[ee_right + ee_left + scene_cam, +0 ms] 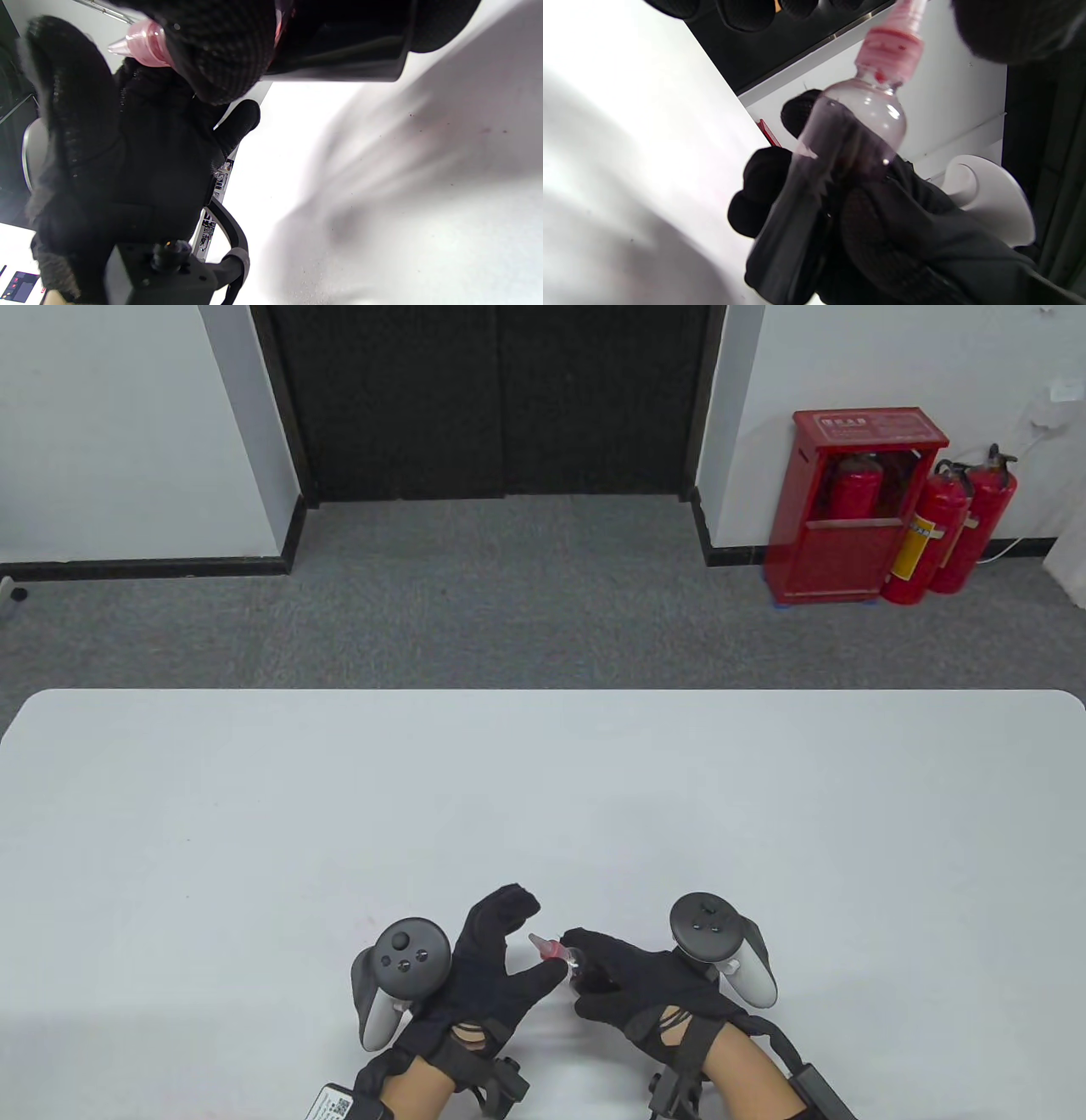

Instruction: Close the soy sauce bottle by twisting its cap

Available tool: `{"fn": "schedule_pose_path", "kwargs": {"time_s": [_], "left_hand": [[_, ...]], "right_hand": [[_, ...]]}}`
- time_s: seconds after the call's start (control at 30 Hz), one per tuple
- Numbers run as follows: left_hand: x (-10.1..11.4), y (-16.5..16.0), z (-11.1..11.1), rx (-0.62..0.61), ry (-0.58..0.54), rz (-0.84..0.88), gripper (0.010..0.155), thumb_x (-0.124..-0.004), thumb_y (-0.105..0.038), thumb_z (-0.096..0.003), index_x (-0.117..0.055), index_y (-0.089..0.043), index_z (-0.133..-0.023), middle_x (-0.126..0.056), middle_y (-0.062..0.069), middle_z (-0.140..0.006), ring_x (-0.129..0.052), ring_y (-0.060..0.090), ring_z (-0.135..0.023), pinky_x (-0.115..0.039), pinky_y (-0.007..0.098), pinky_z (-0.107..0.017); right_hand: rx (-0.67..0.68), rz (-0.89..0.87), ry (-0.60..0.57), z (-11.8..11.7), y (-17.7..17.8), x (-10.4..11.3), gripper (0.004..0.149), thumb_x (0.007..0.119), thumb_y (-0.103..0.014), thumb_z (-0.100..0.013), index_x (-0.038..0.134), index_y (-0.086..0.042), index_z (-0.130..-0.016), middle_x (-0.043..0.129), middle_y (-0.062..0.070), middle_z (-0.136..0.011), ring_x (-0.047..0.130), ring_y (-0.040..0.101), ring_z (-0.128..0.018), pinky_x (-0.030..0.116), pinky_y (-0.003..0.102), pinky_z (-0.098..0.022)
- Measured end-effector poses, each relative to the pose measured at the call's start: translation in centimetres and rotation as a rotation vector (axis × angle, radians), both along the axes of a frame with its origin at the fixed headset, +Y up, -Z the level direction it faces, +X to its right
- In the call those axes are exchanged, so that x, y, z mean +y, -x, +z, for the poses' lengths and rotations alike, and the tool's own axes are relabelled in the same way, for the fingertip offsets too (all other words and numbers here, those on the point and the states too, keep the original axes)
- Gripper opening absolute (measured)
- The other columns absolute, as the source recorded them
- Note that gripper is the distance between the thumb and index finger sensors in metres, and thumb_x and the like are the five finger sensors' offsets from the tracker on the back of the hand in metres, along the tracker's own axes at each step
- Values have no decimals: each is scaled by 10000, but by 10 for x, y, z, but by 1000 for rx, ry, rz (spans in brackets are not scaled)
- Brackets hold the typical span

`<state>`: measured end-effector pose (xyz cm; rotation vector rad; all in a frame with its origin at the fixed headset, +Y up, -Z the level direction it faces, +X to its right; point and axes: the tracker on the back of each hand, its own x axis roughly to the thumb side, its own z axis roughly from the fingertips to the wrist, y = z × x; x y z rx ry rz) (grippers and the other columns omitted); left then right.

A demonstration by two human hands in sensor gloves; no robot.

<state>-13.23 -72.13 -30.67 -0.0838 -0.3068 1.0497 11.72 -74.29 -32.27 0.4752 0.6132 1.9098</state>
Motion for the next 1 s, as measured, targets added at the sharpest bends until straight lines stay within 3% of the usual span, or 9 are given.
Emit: {"fn": "schedule_pose_path", "kwargs": {"time_s": [0.2,0.4,1.0], "left_hand": [[-3,-1,-2,3,10,-56,842,-738,-791,-339,-467,-347,-1002,-465,-72,-1165,-605,311,-1093,-539,630,-727],[-4,-3,-3,-23,33,-52,686,-764,-713,-368,-590,-377,-940,-584,-103,-1120,-678,287,-1060,-542,636,-729],[-8,-2,-7,-96,122,49,647,-806,-560,-417,-613,-361,-1002,-591,-97,-1137,-651,309,-1079,-501,662,-734]], "right_hand": [[23,6,1,2,4,0,760,872,-323,-403,519,-281,-1074,680,177,-1051,655,525,-918,641,658,-573],[19,3,-6,3,5,1,760,870,-323,-404,518,-272,-1076,684,182,-1048,661,527,-913,644,660,-568],[9,5,4,2,4,1,759,868,-323,-406,517,-264,-1076,685,183,-1047,664,525,-912,646,663,-565]]}}
